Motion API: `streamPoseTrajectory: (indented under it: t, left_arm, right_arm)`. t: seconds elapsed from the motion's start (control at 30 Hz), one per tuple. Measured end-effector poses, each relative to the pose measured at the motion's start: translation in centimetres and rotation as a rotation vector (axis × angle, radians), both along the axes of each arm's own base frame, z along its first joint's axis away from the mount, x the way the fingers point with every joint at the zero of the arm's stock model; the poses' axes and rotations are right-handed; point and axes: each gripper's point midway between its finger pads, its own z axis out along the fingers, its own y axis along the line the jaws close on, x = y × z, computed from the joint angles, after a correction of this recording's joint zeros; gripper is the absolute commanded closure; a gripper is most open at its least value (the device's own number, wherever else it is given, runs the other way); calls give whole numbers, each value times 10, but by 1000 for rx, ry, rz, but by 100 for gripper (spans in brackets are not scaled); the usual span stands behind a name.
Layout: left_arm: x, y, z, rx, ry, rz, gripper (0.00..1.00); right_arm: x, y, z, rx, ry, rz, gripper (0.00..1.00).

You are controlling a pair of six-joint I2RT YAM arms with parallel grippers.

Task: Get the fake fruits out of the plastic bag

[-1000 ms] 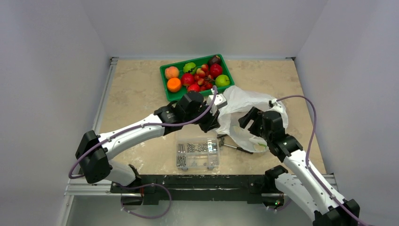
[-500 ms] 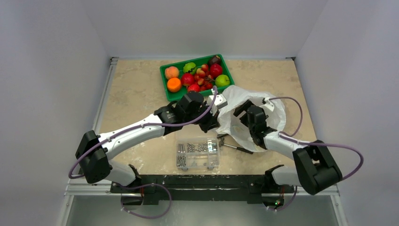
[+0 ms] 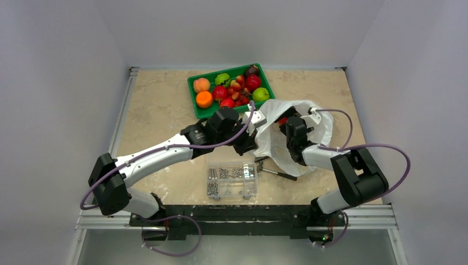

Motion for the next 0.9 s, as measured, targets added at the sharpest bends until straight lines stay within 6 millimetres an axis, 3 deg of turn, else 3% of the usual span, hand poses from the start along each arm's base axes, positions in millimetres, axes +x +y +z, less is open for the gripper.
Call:
streamPoseTrajectory:
  t: [0.3,0.5,0.73,0.9]
  left_arm:
    - [-1,0,2,-4,-2,-2,100]
    - [-1,1,6,-12,-8,-2,100]
    - [-2,1,8,-16,-10,-3,100]
    - [-2,1,8,-17,-9,-5,100]
  right_arm:
    - [39,-7,-1,16,3,-87,1]
    - [59,-7,-21,-4,81,-92,8]
    - [55,-5,-33,-11,109,-72,50]
    - [50,-1,-30,-14,119,-37,69]
